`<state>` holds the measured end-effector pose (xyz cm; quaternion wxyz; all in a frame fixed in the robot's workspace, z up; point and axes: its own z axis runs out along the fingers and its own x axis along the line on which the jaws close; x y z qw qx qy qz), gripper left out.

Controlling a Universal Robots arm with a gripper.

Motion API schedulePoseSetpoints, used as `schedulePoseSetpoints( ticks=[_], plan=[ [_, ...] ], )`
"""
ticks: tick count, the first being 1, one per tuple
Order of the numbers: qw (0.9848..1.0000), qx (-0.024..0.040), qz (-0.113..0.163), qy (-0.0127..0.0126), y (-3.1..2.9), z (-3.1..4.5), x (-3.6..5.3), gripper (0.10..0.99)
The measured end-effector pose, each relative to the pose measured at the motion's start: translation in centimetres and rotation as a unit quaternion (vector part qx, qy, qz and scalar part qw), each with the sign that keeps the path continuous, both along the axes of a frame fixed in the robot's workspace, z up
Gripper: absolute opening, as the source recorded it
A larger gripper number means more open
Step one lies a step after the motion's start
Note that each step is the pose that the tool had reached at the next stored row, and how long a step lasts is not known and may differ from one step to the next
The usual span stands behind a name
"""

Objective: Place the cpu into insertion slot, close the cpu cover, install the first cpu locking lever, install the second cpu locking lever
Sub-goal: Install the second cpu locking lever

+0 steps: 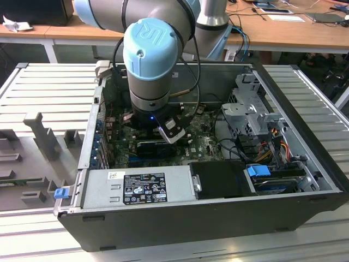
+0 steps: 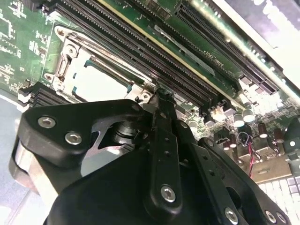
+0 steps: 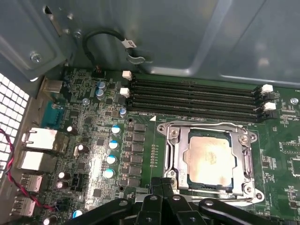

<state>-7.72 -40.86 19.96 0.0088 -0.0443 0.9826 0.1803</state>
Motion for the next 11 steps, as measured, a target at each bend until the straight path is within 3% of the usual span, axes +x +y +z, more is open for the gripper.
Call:
schedulePoseSetpoints(
  ticks=[11],
  plan=[
    [1.0000,0.0003,0.000,0.0000,0.00,1.62,0.00,0.106]
  ],
)
